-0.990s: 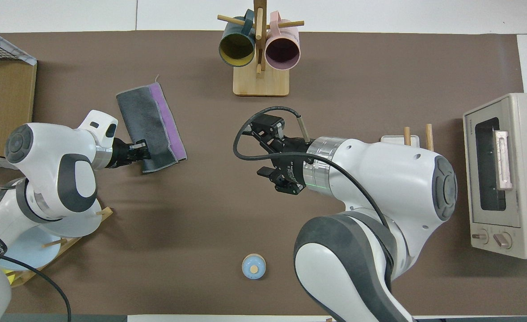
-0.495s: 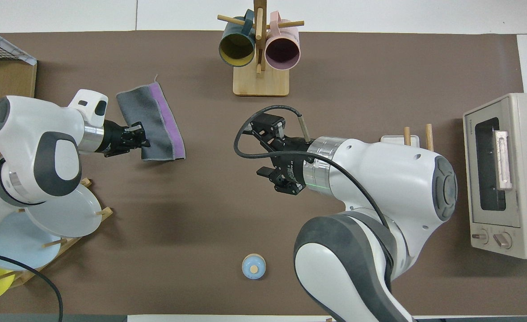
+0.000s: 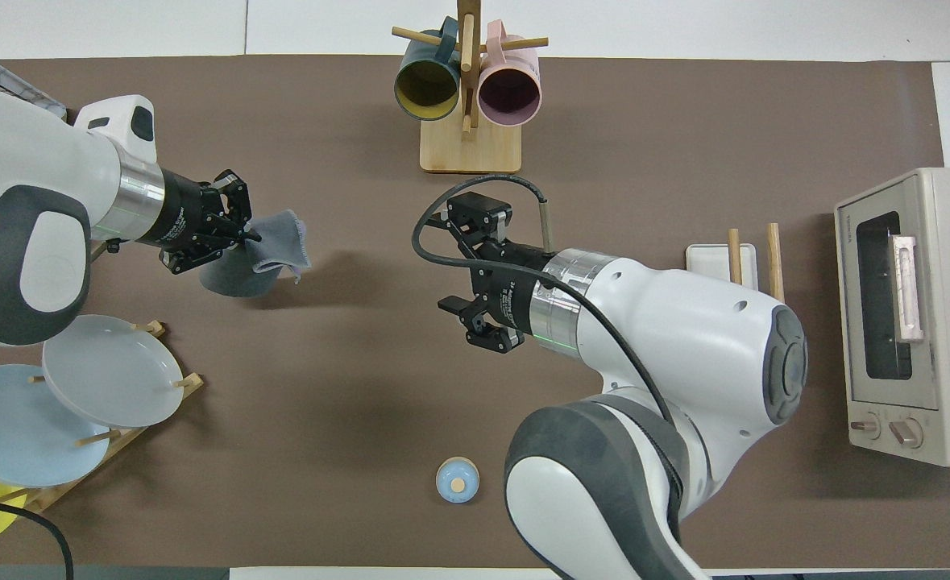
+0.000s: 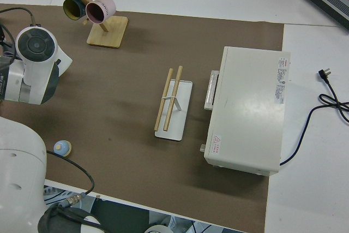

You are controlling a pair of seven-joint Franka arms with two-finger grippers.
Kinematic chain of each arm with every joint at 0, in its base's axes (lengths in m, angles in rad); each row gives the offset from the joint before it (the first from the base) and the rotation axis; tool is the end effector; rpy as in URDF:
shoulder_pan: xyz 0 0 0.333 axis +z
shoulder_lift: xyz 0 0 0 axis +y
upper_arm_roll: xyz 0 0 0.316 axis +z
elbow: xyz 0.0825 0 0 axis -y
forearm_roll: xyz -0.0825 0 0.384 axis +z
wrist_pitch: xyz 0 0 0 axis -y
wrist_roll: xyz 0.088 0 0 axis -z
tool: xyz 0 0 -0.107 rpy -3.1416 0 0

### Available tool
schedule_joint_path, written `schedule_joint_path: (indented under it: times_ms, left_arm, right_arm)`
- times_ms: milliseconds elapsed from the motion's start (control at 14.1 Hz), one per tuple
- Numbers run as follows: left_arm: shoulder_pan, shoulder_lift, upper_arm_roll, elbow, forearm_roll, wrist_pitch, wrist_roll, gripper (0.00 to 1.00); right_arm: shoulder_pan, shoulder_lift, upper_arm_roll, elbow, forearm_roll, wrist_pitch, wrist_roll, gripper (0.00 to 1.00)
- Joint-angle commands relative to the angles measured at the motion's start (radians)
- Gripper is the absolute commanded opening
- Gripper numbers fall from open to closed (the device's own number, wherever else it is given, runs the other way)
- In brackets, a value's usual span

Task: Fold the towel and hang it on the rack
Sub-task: 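Carry the folded towel toward the right gripper with the left gripper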

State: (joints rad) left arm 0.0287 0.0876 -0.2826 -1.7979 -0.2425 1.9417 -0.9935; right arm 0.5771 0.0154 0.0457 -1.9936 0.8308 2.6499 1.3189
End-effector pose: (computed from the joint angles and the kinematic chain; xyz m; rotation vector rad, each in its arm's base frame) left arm 0.5725 -0.1605 0.5026 2.6566 1.1594 -0.1460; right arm 0.4998 0.3341 0.5183 -1.8224 1.4074 0.2004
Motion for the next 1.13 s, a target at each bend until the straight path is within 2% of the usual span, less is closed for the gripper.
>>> schedule_joint_path:
  times_ms: [0,212,283,566,990,1061]
  left_arm:
    - [-0.007,-0.066,-0.026,-0.011,-0.006,-0.046,-0.221,0.00]
    - [-0.009,-0.104,-0.053,-0.024,-0.063,-0.049,-0.457,0.00]
    - [-0.013,-0.117,-0.064,-0.032,-0.089,-0.049,-0.499,0.00]
    - [-0.044,-0.146,-0.066,-0.057,-0.136,-0.043,-0.643,0.00]
    - [-0.061,-0.151,-0.076,-0.057,-0.152,-0.033,-0.724,0.00]
    - [-0.062,-0.151,-0.076,-0.057,-0.152,-0.030,-0.729,0.00]
  right_arm:
    - [0.024,0.028,0.000,0.042,0.066,0.028,0.088,1.00]
    - [0.062,0.037,0.003,0.055,0.184,0.067,0.092,1.00]
    - [0.088,0.073,0.003,0.076,0.207,0.102,0.091,1.00]
    - [0.156,0.176,0.003,0.133,0.209,0.191,0.085,1.00]
    - [0.145,0.218,0.003,0.150,0.208,0.191,0.077,1.00]
    - [0.151,0.238,0.003,0.170,0.208,0.191,0.074,0.87]
